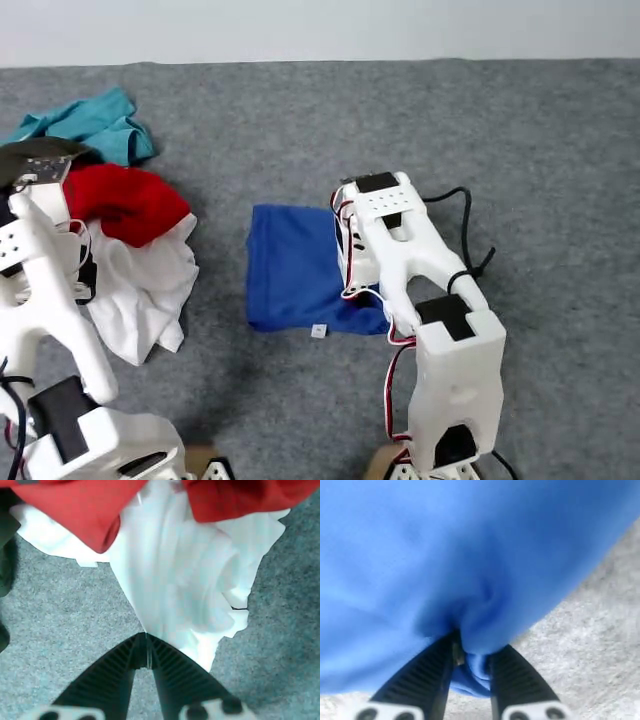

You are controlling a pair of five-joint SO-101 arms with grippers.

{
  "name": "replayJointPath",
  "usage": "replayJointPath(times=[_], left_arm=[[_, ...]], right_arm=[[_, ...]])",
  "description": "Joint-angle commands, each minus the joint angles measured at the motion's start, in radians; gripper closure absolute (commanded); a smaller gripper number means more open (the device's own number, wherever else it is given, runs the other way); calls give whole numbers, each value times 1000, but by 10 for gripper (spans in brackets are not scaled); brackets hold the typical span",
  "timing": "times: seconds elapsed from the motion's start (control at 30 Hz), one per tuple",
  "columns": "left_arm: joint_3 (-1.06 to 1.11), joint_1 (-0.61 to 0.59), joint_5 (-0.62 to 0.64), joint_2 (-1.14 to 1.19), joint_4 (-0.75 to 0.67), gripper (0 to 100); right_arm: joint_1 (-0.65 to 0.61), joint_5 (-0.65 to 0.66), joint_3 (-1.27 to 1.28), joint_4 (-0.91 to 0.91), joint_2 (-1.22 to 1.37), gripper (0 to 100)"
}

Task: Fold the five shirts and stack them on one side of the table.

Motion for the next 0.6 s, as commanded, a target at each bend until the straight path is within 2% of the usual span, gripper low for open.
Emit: replayJointPath(times=[0.0, 0.23, 0.57], left_arm=[[-2, -2, -6, -44, -3, 997], [-2, -2, -6, -46, -2, 997], [-2, 0, -6, -48, -2, 997]], right_arm=[[8, 21, -21, 13, -101, 989], [145, 351, -46, -77, -147, 989], [320, 735, -54, -361, -147, 989]])
